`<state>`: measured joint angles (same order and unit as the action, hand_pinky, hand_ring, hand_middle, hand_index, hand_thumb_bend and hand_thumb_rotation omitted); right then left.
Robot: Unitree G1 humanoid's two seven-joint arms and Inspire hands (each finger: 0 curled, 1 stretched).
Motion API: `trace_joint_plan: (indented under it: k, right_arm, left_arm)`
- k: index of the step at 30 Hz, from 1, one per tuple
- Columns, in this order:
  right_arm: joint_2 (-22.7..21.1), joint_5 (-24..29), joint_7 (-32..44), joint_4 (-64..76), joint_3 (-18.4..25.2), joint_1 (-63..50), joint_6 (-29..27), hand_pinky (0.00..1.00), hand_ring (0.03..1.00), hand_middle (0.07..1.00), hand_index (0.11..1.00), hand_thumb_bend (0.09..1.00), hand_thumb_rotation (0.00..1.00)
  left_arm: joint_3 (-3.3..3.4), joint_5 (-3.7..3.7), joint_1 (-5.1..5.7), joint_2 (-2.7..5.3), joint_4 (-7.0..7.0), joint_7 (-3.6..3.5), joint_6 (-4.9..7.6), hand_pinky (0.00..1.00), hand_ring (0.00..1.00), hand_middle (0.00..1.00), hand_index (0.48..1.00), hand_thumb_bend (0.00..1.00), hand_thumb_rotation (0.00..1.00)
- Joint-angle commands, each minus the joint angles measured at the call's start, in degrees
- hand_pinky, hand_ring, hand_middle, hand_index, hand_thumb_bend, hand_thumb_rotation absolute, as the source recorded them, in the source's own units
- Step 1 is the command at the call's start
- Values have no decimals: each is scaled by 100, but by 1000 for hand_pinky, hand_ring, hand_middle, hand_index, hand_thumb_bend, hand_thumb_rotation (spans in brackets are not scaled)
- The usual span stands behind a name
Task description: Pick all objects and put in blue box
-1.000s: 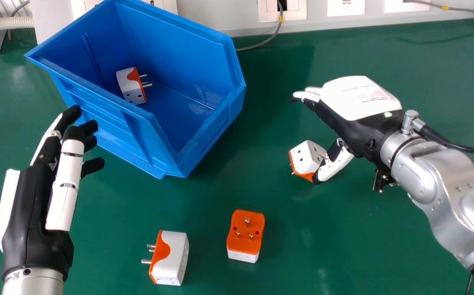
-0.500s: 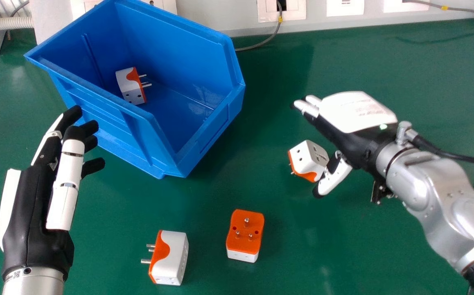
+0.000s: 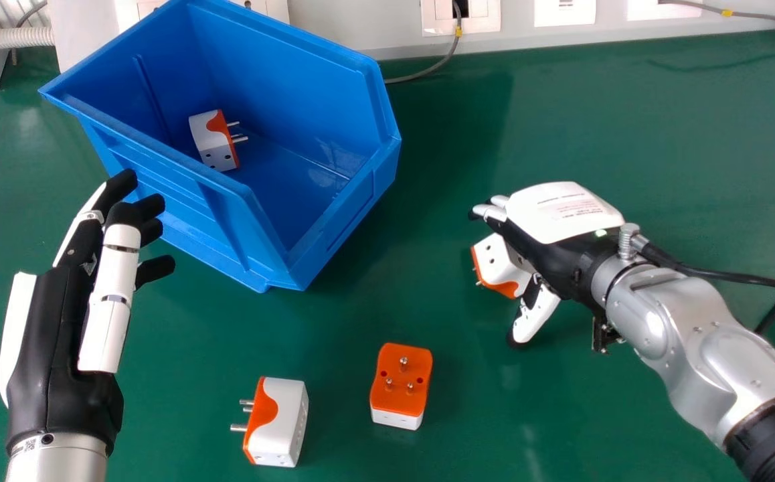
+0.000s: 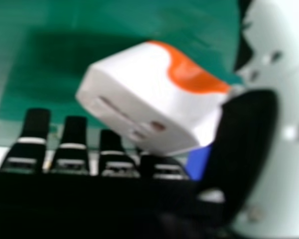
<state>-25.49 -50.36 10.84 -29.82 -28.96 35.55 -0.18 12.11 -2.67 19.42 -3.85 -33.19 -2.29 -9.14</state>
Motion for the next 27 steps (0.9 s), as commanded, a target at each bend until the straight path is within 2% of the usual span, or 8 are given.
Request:
trace_joint_plan:
  k: [1, 5, 14, 17, 27]
  right_arm:
    - [5, -48, -95, -45, -13, 227, -19, 803, 885, 933, 889, 728, 142]
    - [35, -46, -147, -160, -34, 300, -13, 788, 873, 921, 870, 712, 122]
    - [165, -53, -230, -393, -120, 461, 21, 782, 868, 917, 862, 689, 111]
    - [196, -44, -266, -414, -143, 461, 29, 778, 865, 912, 858, 679, 100]
    - [291, -24, -263, -562, -179, 519, 18, 755, 849, 898, 833, 669, 71]
  left_arm:
    - [-19, 15, 2, -14, -183, 36, 8, 764, 858, 851, 887, 372, 893]
    - [-35, 15, 19, 16, -188, 54, 13, 765, 859, 851, 887, 370, 894]
    - [-70, 45, 36, 26, -209, 104, 7, 766, 859, 852, 888, 360, 894]
    - [-62, 32, 37, 27, -232, 107, -18, 766, 859, 852, 888, 356, 894]
    - [-86, 56, 25, 10, -233, 139, -36, 767, 859, 852, 888, 356, 893]
